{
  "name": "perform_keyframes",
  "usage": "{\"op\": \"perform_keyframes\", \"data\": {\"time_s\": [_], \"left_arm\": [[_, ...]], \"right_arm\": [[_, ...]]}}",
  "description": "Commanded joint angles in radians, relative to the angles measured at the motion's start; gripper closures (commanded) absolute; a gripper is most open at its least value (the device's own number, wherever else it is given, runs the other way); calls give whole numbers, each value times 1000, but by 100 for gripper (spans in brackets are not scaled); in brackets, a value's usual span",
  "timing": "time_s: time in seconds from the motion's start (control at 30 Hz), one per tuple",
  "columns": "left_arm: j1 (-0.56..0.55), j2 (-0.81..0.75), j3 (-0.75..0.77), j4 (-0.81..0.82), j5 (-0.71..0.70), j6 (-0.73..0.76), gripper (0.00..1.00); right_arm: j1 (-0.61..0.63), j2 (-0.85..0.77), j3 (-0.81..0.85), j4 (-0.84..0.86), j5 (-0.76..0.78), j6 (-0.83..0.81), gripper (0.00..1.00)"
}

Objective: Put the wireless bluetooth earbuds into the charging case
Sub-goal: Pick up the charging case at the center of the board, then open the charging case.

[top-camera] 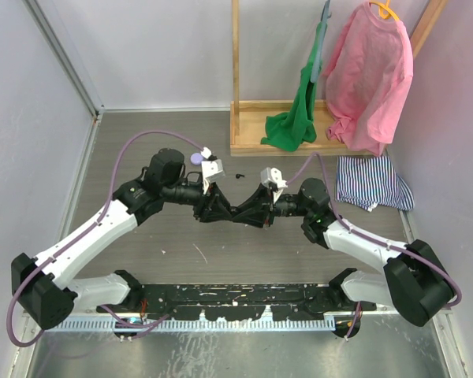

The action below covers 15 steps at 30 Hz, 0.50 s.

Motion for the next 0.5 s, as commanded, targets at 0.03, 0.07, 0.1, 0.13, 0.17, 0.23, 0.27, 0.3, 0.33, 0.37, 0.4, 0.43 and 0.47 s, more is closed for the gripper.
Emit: {"op": "perform_keyframes", "data": {"time_s": [0.03,0.07,0.1,0.13,0.17,0.23,0.27,0.3,0.33,0.37,0.4,0.43,0.47], "left_arm": [[-2,-58,-49,108,-38,-44,47],[-2,-60,-56,116,-40,-48,44],[-2,-61,-63,123,-41,-52,42],[-2,-61,-67,129,-41,-55,41],[-3,-61,-71,136,-43,-58,39],[-3,-59,-77,146,-58,-63,37],[-3,-58,-79,151,-66,-67,37],[-3,-56,-80,157,-77,-70,36],[-3,-54,-82,163,-87,-76,36],[-2,-53,-83,171,-100,-82,36],[-1,-55,-86,182,-113,-89,37],[0,-56,-91,191,-131,-97,37],[-1,-60,-97,203,-144,-106,37]], "right_arm": [[5,-33,-14,110,50,-6,99],[5,-36,-20,122,57,1,99],[5,-38,-26,135,62,5,99],[5,-40,-33,146,66,11,99],[4,-41,-39,162,69,17,99],[5,-42,-49,189,71,31,99],[5,-40,-55,205,72,40,99],[5,-40,-61,221,75,48,99],[5,-38,-67,240,76,58,99],[5,-36,-76,261,78,70,99],[5,-33,-83,281,79,81,99],[5,-29,-89,307,79,94,99],[5,-25,-94,331,79,107,99]]}}
